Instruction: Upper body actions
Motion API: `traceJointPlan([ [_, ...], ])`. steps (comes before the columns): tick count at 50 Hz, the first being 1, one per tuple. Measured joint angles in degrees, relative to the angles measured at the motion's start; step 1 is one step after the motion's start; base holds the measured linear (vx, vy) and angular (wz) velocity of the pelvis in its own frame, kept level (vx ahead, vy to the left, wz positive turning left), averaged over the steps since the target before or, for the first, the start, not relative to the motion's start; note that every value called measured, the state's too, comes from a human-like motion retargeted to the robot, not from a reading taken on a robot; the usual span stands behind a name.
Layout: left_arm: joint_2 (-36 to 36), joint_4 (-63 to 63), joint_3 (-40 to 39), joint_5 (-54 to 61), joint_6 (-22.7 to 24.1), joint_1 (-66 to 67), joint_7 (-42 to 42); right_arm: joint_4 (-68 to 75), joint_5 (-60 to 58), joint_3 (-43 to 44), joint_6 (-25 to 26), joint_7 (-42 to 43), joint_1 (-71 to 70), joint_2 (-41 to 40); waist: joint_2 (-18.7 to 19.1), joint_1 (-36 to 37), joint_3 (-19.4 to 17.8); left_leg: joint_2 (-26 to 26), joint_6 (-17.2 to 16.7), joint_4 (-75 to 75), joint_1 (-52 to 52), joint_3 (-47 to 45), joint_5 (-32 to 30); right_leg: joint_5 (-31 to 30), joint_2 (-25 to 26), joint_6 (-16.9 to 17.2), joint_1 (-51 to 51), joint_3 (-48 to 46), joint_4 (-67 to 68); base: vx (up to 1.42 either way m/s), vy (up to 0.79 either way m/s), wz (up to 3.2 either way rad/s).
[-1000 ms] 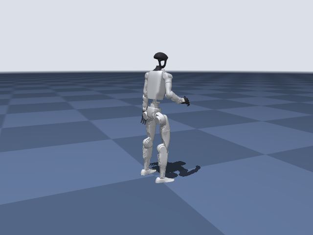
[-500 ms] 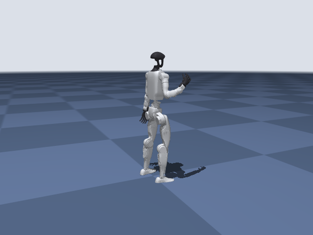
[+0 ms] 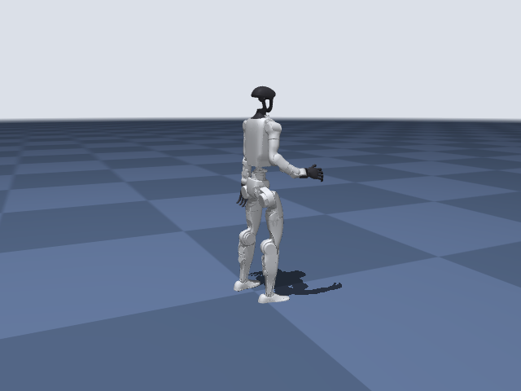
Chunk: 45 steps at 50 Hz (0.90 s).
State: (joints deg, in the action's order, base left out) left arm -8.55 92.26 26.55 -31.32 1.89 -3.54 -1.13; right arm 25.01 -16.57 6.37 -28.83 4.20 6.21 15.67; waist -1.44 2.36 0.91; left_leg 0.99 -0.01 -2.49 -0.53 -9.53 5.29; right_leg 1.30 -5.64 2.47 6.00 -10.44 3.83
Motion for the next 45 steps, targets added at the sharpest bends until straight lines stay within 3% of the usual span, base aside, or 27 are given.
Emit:
traceJointPlan([
  [8, -0.75, 1.80, -0.12, -1.17, -0.23, 1.07, -0.34, 26.73, -6.20, -0.93, 0.64, 0.73, -0.19, -2.40, 0.00, 0.16, -0.25, 0.41, -0.44, -0.05, -0.16, 0.27, -0.44, 0.18, 0.09, -0.16, -0.40, -0.69, -0.08, -0.02, -0.05, 0.06],
  [15, -1.19, 2.67, -0.36, -1.73, -0.87, 1.40, -0.09, 49.51, -11.68, -0.64, 7.27, 6.86, -3.55, -4.96, 0.39, 0.07, -0.12, 0.62, -0.77, -0.02, -0.41, 0.85, -0.86, 0.46, 0.19, -0.49, -0.85, -1.74, -0.27, 0.00, -0.03, 0.07],
  [23, -1.01, 1.98, -0.15, -1.57, -1.01, 0.71, 0.45, 71.32, -3.71, 0.10, 14.79, 3.99, -8.30, -7.11, 0.69, 0.54, -0.07, 0.85, -1.17, 0.15, -0.68, 1.22, -1.31, 0.80, 0.25, -0.73, -1.00, -2.46, -0.26, 0.01, -0.02, 0.03],
  [30, -0.27, 0.21, -0.10, -0.40, -0.39, 0.65, 1.47, 72.39, -0.65, 0.20, 20.10, -0.28, -7.14, -8.17, 0.73, 0.86, -0.36, 1.02, -1.41, 0.31, -0.81, 1.46, -1.65, 1.01, 0.27, -0.85, -1.08, -3.04, -0.08, 0.00, -0.01, 0.01],
  [45, -0.14, -0.92, 2.81, -0.80, 0.27, -1.90, 1.23, 66.29, -14.25, -2.88, 22.28, -7.46, -8.85, -4.48, 1.48, 1.10, -3.52, 1.19, -1.63, 0.17, -0.88, 0.92, -1.86, 0.78, 0.45, -1.29, -0.36, -2.16, 0.37, -0.01, 0.00, -0.02],
])
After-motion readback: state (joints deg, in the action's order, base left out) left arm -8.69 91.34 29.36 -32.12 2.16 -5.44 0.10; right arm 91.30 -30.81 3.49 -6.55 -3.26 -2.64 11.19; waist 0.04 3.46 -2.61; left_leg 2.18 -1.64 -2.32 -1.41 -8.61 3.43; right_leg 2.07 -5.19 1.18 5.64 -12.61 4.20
